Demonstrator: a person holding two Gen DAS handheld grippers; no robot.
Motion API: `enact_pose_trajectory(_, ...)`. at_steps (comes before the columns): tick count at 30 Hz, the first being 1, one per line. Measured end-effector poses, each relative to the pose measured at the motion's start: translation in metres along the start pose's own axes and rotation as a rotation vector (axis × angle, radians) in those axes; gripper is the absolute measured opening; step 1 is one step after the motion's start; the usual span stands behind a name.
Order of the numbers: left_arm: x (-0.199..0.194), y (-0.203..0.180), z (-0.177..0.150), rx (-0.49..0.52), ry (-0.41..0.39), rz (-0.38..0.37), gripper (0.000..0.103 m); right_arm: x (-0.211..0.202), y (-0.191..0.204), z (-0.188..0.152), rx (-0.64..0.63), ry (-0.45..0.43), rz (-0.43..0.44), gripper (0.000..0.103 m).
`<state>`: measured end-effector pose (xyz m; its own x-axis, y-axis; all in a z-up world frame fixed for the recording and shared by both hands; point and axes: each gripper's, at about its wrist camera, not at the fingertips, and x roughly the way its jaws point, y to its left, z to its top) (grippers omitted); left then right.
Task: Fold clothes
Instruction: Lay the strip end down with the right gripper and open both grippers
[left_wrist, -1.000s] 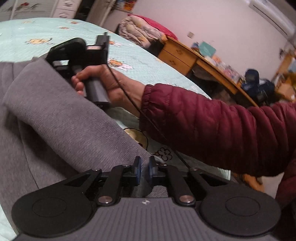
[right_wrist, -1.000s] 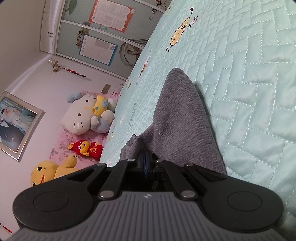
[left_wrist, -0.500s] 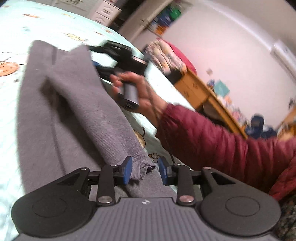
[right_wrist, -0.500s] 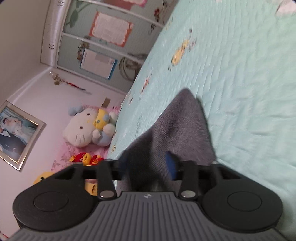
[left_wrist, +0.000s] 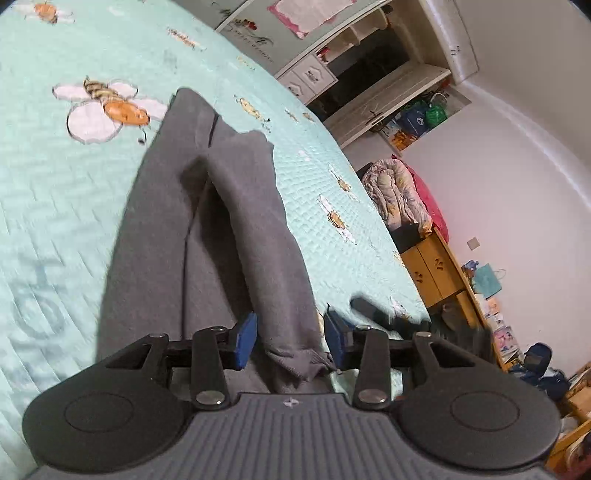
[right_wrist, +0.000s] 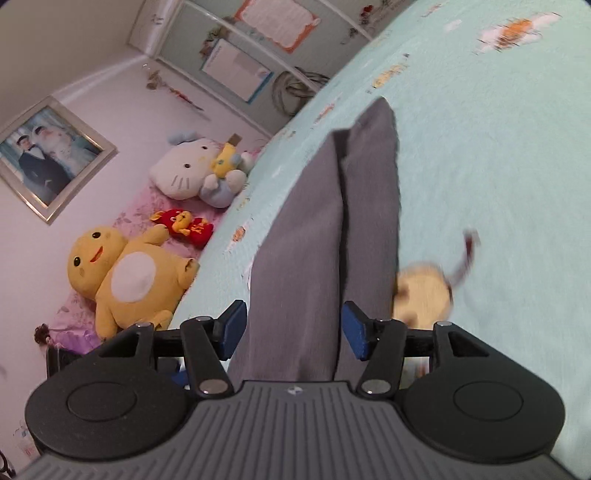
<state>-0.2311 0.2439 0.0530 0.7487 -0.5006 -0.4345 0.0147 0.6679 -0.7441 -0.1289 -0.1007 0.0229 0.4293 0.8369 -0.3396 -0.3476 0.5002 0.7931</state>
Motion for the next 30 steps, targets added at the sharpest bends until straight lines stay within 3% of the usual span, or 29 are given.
enact_pose_trajectory(9, 0.017, 0.002, -0.011, -0.134, -0.016, 0.049, 0.046, -0.005, -0.005, -0.022, 0.076, -0.016, -0.064, 0.057)
enact_pose_trajectory(12, 0.025, -0.008, -0.015, -0.088, 0.001, 0.061, 0.048, -0.006, -0.005, -0.024, 0.085, -0.020, -0.063, 0.057)
enact_pose_trajectory(16, 0.040, -0.021, -0.018, -0.028, 0.048, 0.131, 0.048, 0.000, -0.004, -0.026, 0.085, 0.003, -0.054, 0.057)
enact_pose_trajectory(23, 0.051, -0.028, -0.028, 0.006, 0.082, 0.227, 0.047, 0.007, 0.004, -0.028, 0.070, 0.029, -0.099, 0.052)
enact_pose_trajectory(25, 0.054, -0.031, -0.027, 0.030, 0.092, 0.243, 0.046, 0.007, 0.005, -0.030, 0.084, 0.035, -0.102, 0.044)
enact_pose_trajectory(26, 0.054, -0.034, -0.027, 0.048, 0.097, 0.257, 0.044, 0.006, 0.005, -0.030, 0.089, 0.042, -0.103, 0.028)
enact_pose_trajectory(27, 0.054, -0.037, -0.026, 0.066, 0.102, 0.271, 0.034, 0.007, 0.008, -0.029, 0.084, 0.055, -0.111, 0.004)
enact_pose_trajectory(28, 0.054, -0.042, -0.026, 0.099, 0.102, 0.289, 0.015, 0.007, 0.010, -0.029, 0.078, 0.066, -0.117, 0.001)
enact_pose_trajectory(30, 0.052, -0.053, -0.025, 0.178, 0.094, 0.329, 0.008, 0.006, 0.019, -0.028, 0.058, 0.072, -0.102, 0.001)
